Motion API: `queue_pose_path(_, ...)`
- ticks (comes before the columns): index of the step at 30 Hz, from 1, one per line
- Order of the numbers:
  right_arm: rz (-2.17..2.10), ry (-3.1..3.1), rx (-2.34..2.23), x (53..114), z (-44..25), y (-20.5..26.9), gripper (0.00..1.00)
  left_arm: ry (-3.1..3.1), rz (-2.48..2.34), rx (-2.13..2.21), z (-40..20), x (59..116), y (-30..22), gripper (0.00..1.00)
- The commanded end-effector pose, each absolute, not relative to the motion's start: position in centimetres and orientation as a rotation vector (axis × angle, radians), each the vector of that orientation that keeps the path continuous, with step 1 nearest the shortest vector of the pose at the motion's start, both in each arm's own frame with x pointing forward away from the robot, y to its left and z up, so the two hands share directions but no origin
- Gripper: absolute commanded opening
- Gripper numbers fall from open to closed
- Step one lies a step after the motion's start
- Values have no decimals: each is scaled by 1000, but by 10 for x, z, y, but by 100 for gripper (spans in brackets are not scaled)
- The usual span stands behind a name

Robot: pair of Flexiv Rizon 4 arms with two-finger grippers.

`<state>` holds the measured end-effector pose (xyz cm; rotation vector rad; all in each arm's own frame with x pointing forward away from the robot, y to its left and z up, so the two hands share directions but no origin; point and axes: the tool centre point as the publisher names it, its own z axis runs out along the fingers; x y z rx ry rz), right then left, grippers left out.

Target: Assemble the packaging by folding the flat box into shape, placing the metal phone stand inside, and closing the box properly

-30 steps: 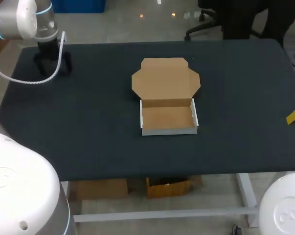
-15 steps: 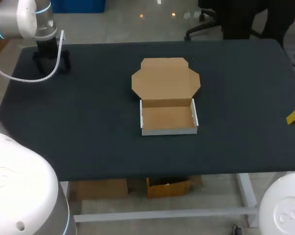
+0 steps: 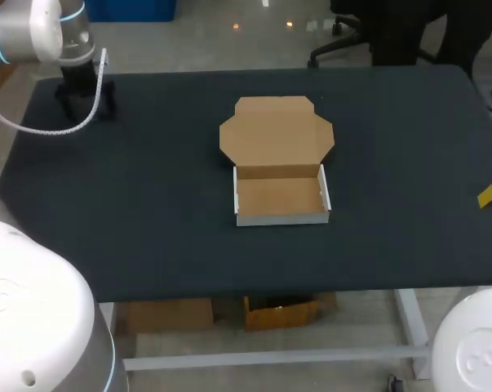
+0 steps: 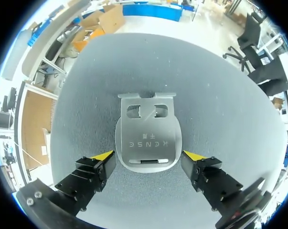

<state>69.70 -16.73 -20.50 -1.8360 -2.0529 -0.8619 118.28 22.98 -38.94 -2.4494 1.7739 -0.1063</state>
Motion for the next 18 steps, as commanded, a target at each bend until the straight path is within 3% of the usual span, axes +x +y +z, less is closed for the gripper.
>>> queue_pose_path(1, -865, -2053, -1835, 696, -204, -168, 100, 1773, -88, -2456, -392, 1191, 231, 90)
queue_pose_path(18, -865, -2053, -1835, 696, -204, -168, 100, 1761, -100, -2469, -393, 1198, 235, 91)
